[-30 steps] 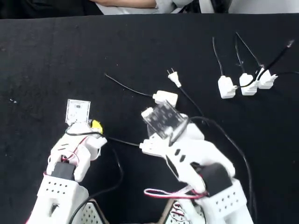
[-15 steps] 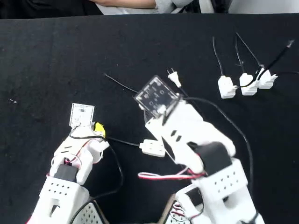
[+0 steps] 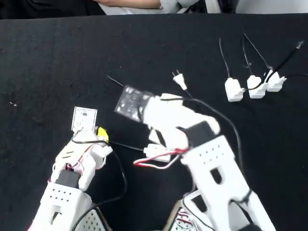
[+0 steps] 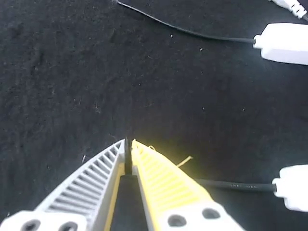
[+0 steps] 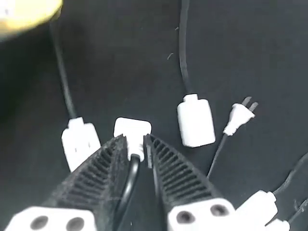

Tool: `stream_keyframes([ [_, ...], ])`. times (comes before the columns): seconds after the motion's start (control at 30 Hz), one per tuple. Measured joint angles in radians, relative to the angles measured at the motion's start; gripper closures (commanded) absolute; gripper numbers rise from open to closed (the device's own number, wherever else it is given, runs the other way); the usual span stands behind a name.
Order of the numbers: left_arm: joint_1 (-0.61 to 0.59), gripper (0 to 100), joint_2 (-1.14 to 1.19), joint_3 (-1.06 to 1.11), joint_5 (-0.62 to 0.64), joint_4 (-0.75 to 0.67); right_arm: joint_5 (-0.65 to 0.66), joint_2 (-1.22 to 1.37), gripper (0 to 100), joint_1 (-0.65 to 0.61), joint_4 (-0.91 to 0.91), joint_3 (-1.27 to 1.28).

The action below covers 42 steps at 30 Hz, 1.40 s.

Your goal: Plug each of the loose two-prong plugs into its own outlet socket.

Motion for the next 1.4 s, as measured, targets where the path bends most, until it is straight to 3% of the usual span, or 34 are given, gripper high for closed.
stream_keyframes([
  [0.2,0.0,97,0.0,0.0,0.0,0.052,0.203,0.069,98.8,0.0,0.026,0.0],
  [0.5,0.0,97,0.0,0.0,0.0,0.071,0.315,0.072,98.8,0.0,0.078,-0.002],
  [1.4,0.0,97,0.0,0.0,0.0,0.091,0.325,0.077,98.8,0.0,0.184,0.011],
])
